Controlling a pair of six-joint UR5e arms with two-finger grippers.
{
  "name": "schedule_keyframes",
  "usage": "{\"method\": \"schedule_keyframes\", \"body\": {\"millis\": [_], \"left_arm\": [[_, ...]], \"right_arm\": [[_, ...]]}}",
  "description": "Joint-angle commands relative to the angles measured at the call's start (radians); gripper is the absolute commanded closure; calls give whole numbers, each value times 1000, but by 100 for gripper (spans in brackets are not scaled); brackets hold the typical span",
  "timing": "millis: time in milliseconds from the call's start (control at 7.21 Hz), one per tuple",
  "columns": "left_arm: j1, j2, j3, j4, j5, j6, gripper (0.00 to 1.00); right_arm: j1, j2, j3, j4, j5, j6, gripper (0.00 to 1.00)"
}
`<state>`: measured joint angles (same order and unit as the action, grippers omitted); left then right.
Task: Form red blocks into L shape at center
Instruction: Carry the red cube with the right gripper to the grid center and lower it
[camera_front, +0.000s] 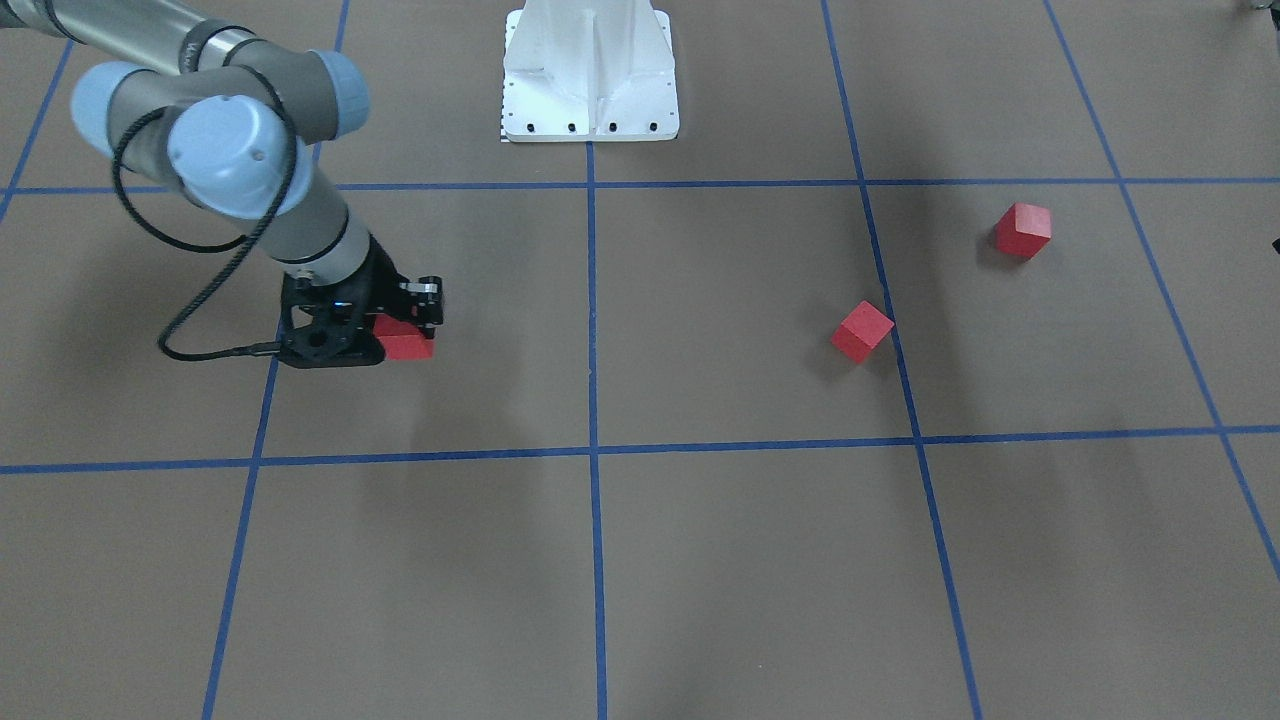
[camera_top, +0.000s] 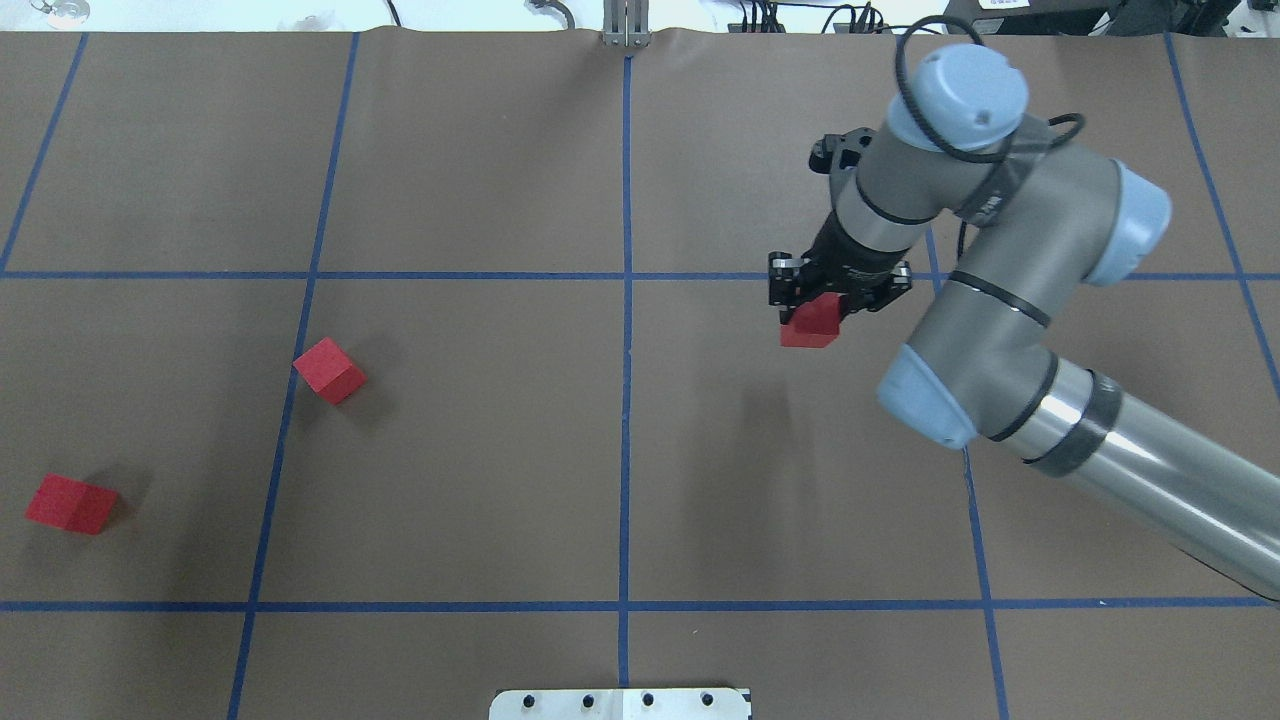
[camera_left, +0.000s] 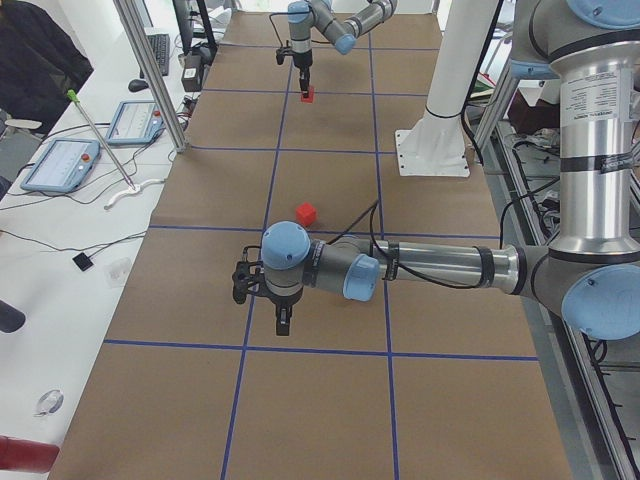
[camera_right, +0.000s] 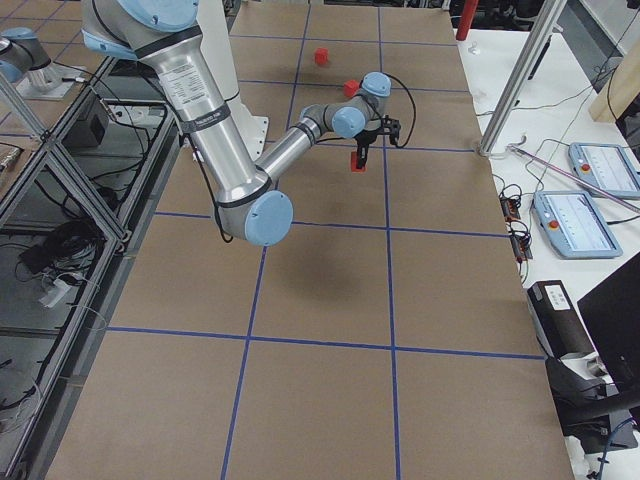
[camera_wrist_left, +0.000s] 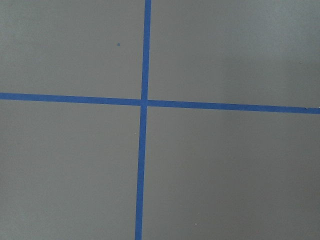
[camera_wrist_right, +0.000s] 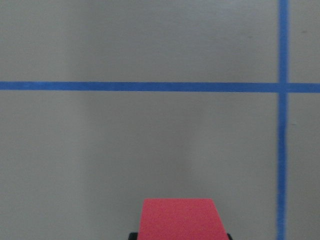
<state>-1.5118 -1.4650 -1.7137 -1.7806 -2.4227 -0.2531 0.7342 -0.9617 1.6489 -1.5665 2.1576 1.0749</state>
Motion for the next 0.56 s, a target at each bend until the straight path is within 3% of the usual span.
{"method": "schedule_keyframes", "body": {"millis": [0, 139, 416], "left_arm": [[-1, 0, 0, 0, -1, 0, 0], [-1, 2, -1, 0, -1, 0, 0], [-1, 2, -3, 1, -1, 0, 0]], "right_arm": [[-79, 226, -284, 116, -69, 113, 100], [-96, 289, -381, 181, -120, 182, 100], [-148, 325, -419, 183, -206, 285, 100]]}}
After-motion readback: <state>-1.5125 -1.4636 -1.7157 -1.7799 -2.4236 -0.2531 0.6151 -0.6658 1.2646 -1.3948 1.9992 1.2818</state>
